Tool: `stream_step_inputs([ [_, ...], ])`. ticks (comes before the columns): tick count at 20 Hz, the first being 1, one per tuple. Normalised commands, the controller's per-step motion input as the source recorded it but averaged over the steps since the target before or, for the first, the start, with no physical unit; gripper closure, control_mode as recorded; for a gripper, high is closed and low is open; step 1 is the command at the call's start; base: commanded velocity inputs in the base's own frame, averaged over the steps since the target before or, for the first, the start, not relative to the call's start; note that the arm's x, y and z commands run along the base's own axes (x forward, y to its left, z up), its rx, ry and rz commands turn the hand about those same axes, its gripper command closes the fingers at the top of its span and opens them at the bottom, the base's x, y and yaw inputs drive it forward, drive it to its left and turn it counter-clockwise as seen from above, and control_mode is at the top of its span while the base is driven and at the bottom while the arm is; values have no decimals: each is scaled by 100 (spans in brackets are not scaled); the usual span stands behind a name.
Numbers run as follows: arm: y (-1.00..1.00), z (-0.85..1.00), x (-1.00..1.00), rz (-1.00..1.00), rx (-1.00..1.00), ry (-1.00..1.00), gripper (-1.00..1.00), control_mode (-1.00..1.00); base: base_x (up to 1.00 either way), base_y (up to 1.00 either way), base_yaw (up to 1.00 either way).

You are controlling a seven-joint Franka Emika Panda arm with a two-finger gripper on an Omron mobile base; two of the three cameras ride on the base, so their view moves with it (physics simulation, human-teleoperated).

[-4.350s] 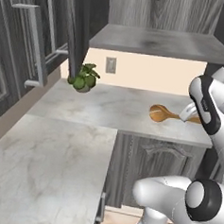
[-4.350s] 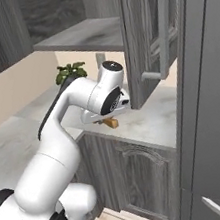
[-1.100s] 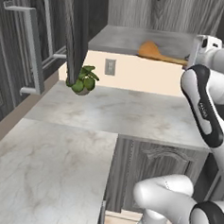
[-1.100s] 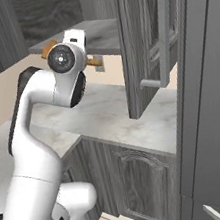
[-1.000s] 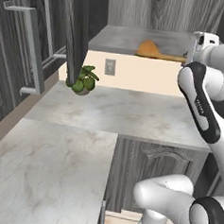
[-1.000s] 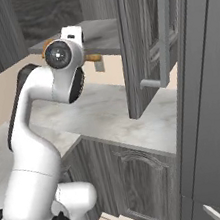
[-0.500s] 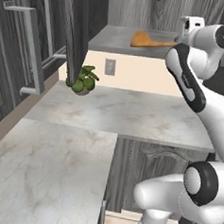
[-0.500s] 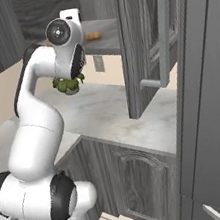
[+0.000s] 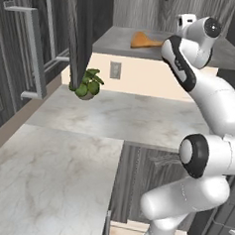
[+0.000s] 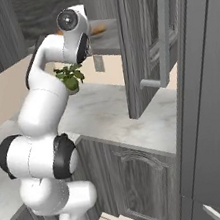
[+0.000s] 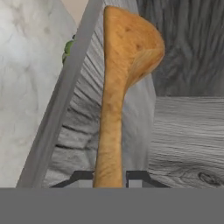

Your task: Organize the utensils by type. Pick up the wooden spoons from the counter and place them in the open cabinet. Then pick up the metallic utensils from the counter and place them in the open drawer.

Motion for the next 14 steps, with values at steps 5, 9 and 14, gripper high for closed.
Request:
stream_step_inputs([
  [5,-3,-3,76,0,-1,4,100,-100,0,0,0],
  [9,-2,0,56,0,-2,1,100,-100,0,0,0],
  [14,0,0,47,0,-4,0,100,-100,0,0,0],
])
